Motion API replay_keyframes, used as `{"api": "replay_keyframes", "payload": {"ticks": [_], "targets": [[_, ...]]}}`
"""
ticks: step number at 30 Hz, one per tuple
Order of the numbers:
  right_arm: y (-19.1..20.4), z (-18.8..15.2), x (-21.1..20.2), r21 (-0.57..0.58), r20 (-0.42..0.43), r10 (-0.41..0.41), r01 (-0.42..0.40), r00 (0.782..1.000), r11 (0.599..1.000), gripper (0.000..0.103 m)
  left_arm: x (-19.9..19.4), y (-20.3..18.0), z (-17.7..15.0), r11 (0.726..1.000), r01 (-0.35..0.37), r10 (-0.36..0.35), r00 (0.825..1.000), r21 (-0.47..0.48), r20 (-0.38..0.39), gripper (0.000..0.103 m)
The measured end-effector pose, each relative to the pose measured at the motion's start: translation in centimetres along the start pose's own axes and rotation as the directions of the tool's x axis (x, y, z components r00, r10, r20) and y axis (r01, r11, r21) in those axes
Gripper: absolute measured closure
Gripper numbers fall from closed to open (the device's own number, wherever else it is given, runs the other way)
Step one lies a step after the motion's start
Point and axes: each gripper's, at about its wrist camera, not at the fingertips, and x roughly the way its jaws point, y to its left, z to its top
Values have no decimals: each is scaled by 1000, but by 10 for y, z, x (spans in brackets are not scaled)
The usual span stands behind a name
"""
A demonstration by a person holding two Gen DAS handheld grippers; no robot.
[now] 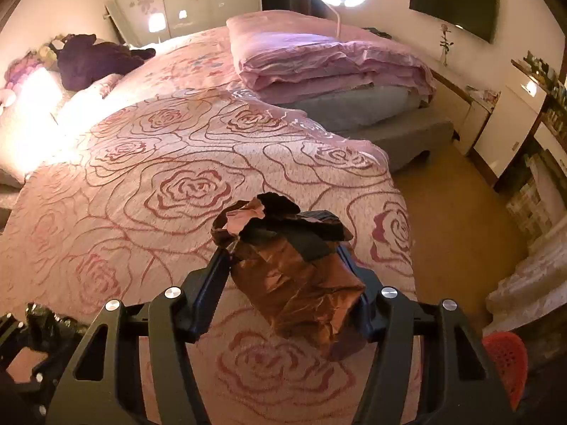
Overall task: Collect trash
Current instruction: 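Grasp the brown paper bag on the bed with the right tool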
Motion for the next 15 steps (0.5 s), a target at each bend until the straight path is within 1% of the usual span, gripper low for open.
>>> {"api": "replay_keyframes", "payload": {"ticks": [10, 15], "targets": [[1, -39, -33, 34, -22, 31, -31, 999, 999, 45, -3, -3, -3, 1000, 9, -8, 1000, 6, -5, 67], [6, -60, -51, 30, -31, 50, -49, 998, 998, 46, -6, -9, -9, 1000, 16, -16, 1000, 16, -8, 67]]}}
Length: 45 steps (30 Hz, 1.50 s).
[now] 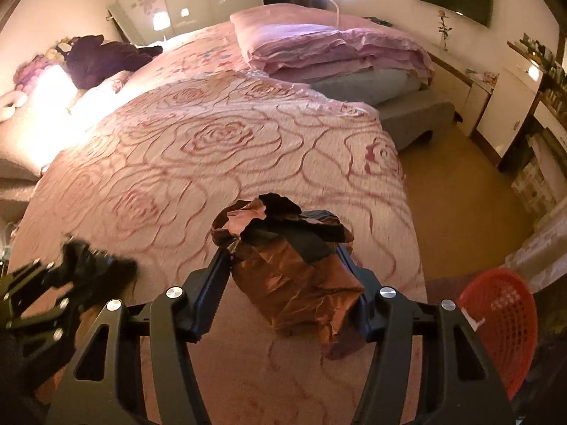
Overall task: Collect trash
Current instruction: 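Grasp the brown paper bag on the bed with the right tool, then carry the black bag and brown bag over the red basket with both tools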
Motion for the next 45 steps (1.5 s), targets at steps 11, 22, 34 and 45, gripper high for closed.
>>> {"api": "replay_keyframes", "payload": {"ticks": [11, 22, 34, 45], "targets": [[-5, -32, -30, 24, 3, -3, 3, 1000, 1000, 46, -4, -13, -6, 1000, 14, -13, 1000, 22, -13, 67], [-3, -55, -38, 24, -20, 14, -14, 1000, 1000, 45, -8, -23, -13, 999, 13, -12, 1000, 39, -23, 67], [0, -57, -38, 14, -11, 18, -18, 1000, 1000, 43, -9, -26, -15, 999, -1, 2, 1000, 49, -29, 67], [-3, -56, -38, 17, 3, 28, -28, 1000, 999, 50, -7, -32, -13, 998, -8, 10, 999, 64, -36, 67]]}}
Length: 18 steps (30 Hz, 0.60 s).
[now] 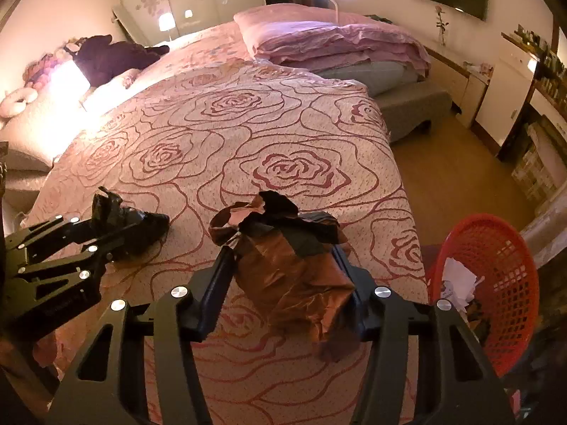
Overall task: Collect trash
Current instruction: 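Carry the black bag and brown bag over the red basket with both tools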
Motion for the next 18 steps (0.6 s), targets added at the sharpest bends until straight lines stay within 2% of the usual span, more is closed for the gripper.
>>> {"api": "replay_keyframes", "payload": {"ticks": [18], "targets": [[-24, 3, -14, 71, 37, -3, 0, 999, 997, 51, -1, -16, 12, 999, 13, -13, 1000, 37, 8, 67]]}}
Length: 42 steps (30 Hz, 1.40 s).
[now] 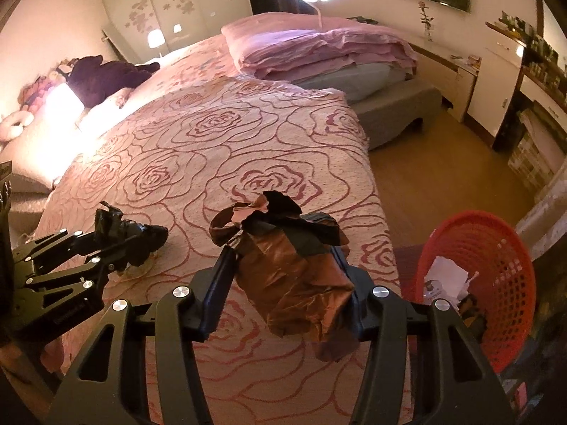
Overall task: Collect trash
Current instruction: 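Carry the black bag and brown bag over the red basket with both tools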
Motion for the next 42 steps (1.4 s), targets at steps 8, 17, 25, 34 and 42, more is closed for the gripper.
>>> {"api": "replay_keyframes", "payload": {"ticks": [8, 17, 25, 34, 42], "targets": [[-21, 2, -9, 46, 21, -24, 23, 999, 999, 51, 1, -13, 8, 999, 14, -15, 1000, 32, 9, 67], [-53, 0, -22, 119, 46, -72, 66, 996, 991, 51, 2, -31, 18, 997, 37, -38, 999, 75, 17, 67], [-95, -7, -38, 204, 58, -149, 134, 987, 970, 51, 6, -51, 28, 990, 74, -78, 997, 120, 22, 67], [-133, -22, -52, 285, 54, -216, 193, 975, 939, 51, 10, -81, 43, 975, 142, -146, 989, 172, 11, 67], [-165, -33, -61, 350, 39, -268, 238, 963, 906, 51, 22, -140, 55, 937, 231, -233, 972, 262, -25, 67]]}}
